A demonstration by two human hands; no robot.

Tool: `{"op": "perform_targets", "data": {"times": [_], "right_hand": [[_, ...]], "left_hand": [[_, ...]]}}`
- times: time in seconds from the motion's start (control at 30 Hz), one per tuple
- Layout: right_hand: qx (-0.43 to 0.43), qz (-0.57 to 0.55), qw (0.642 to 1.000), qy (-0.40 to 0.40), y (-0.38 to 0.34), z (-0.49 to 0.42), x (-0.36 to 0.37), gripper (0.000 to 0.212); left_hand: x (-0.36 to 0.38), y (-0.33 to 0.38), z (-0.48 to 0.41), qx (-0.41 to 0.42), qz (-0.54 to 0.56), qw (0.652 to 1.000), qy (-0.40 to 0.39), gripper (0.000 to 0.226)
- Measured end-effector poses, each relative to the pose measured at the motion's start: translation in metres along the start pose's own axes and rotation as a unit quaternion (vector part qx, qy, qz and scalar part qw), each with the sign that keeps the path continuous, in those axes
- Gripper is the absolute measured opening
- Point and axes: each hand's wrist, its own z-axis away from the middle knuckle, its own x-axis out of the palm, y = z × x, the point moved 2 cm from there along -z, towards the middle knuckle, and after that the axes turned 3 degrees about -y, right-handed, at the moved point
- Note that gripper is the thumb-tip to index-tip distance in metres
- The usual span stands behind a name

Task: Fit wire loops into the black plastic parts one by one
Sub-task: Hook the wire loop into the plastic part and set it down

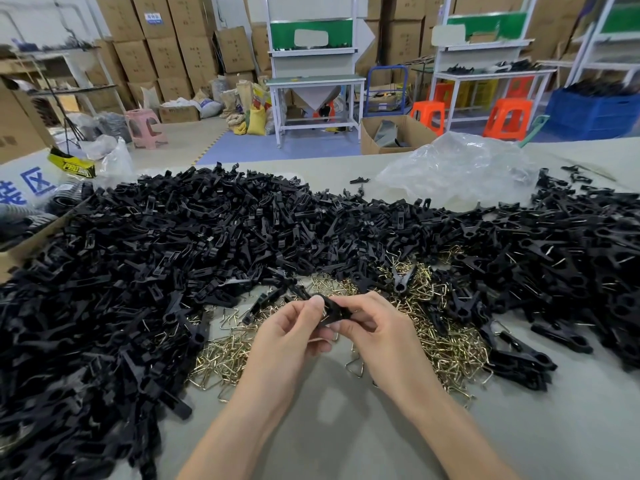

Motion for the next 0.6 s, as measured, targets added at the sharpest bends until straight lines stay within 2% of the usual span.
{"op": "perform_targets", "data": {"times": [0.1,0.23,0.4,0.53,0.6], "right_hand": [[-0.007,-0.023,1.000,-0.020,-0.003,0.000,-0.003,0.044],[-0.003,-0.036,0.997,-0.064,-0.008,0.003,-0.003,0.045],[0.014,-0.140,0.989,-0.052,-0.014,0.003,-0.006,0.020],[0.013,-0.193,0.980,-0.036,-0.015,0.003,-0.008,0.019],[-0.005,-0.233,0.972,-0.042,-0.016,0.002,-0.008,0.017]], "left_hand": [[-0.003,0.003,0.000,-0.048,0.043,0.996,-0.055,0.044],[-0.012,0.009,0.003,-0.093,0.047,0.986,-0.128,0.055],[-0.012,0.013,0.007,-0.118,0.113,0.971,-0.176,0.054],[-0.013,0.011,0.007,-0.132,0.174,0.954,-0.206,0.050],[-0.010,0.008,0.007,-0.150,0.243,0.933,-0.217,0.061]]}}
